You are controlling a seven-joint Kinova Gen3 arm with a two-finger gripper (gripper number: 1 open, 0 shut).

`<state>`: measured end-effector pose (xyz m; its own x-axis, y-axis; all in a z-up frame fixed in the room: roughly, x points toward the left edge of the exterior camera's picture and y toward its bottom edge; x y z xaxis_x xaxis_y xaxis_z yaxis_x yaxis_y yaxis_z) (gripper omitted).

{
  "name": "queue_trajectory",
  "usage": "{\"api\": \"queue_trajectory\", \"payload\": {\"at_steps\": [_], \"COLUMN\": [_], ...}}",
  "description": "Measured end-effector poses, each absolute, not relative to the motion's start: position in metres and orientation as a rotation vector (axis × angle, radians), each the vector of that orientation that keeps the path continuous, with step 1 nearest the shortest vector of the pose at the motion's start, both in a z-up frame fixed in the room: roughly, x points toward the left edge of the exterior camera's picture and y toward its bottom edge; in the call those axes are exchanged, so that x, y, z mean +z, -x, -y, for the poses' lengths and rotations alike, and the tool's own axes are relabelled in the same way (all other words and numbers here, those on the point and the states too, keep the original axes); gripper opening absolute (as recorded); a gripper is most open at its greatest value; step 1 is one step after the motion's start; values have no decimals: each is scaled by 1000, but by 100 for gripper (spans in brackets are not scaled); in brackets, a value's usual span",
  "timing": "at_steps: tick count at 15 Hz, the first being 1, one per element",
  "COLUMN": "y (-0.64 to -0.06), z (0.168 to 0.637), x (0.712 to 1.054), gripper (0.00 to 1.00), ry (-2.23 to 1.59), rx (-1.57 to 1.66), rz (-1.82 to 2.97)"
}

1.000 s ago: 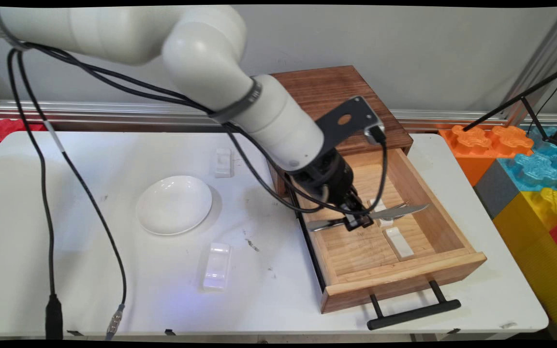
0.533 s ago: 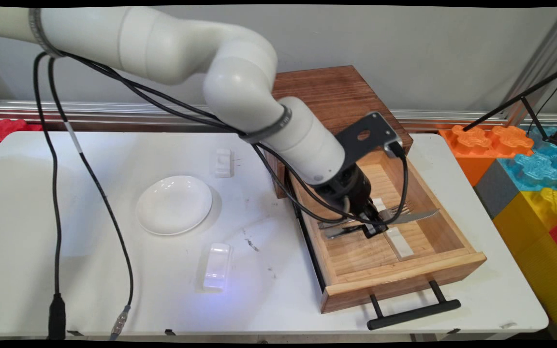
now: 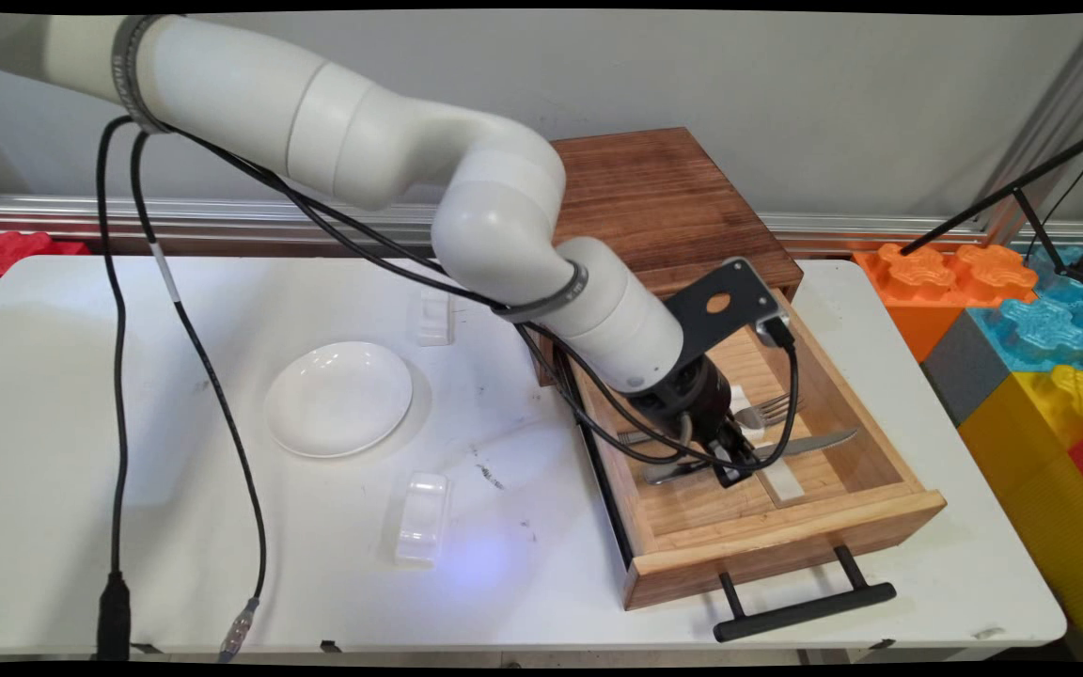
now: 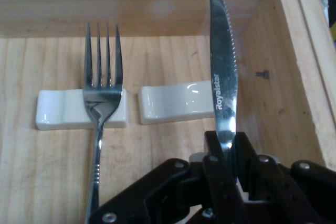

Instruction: Place the picked object into the drawer

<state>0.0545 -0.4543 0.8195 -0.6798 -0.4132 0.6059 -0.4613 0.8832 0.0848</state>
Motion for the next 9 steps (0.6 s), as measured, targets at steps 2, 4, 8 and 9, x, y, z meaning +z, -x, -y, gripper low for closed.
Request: {"api": "queue_trajectory", "payload": {"at_steps": [2,4,8,9], "y": [-53,-53,-52,-52], "z": [454,454,454,454], "x": [812,804,792,790], "gripper": [0,0,0,0], "ry": [-624,-623,-623,-624], "rx": [99,98,100,100], "rz": [2406,2409,2408,2407]}}
